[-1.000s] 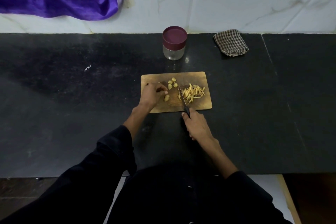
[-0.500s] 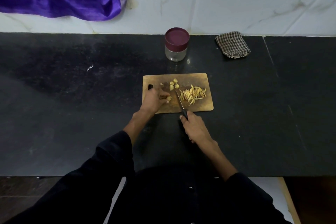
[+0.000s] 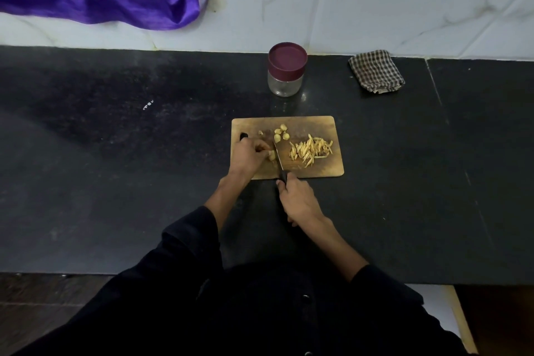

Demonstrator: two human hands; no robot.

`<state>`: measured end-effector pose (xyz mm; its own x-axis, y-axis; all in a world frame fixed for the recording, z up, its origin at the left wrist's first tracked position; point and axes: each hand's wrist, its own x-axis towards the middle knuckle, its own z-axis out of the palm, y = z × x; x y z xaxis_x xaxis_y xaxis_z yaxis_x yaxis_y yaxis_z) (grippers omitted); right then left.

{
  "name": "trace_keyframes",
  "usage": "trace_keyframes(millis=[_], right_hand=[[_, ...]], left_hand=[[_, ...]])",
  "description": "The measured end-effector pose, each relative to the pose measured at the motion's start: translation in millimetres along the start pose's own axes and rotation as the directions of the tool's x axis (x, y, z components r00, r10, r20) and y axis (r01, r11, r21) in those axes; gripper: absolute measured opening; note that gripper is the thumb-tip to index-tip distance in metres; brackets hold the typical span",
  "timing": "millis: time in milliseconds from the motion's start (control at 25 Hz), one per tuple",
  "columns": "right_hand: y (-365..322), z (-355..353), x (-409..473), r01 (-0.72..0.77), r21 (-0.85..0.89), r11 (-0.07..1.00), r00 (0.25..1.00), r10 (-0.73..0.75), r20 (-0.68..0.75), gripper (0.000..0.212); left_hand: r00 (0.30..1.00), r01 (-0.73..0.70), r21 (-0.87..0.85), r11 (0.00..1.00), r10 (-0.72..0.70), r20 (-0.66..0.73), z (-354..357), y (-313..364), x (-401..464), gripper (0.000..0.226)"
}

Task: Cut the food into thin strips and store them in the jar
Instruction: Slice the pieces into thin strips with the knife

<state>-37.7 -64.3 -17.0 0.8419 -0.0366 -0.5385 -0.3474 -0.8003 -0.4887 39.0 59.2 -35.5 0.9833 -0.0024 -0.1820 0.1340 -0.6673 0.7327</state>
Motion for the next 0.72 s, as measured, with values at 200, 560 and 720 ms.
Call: trace_keyframes(millis=[200,560,720], right_hand=[[-0.4,4.1,3.9,0.003,0.031,1.0,1.0,-0.003,-0.004,0.03],[-4.9,9.9,8.5,0.006,-0.053,0.999,0.999,-0.008,-0.031,0.029],[-8.1,12.2,5.8,-0.036,-0.081,0.996,0.999,0.035,-0.016,0.029]], left_hand=[[0.999,0.035,0.003,0.999,-0.035,-0.017,3.6,1.7,4.6,0.006],[0.996,0.079,0.006,0.997,-0.078,-0.036,7.3,2.4,5.9,0.008],[0.994,0.092,-0.014,0.996,-0.093,-0.054,8.5,3.1,3.7,0.007]])
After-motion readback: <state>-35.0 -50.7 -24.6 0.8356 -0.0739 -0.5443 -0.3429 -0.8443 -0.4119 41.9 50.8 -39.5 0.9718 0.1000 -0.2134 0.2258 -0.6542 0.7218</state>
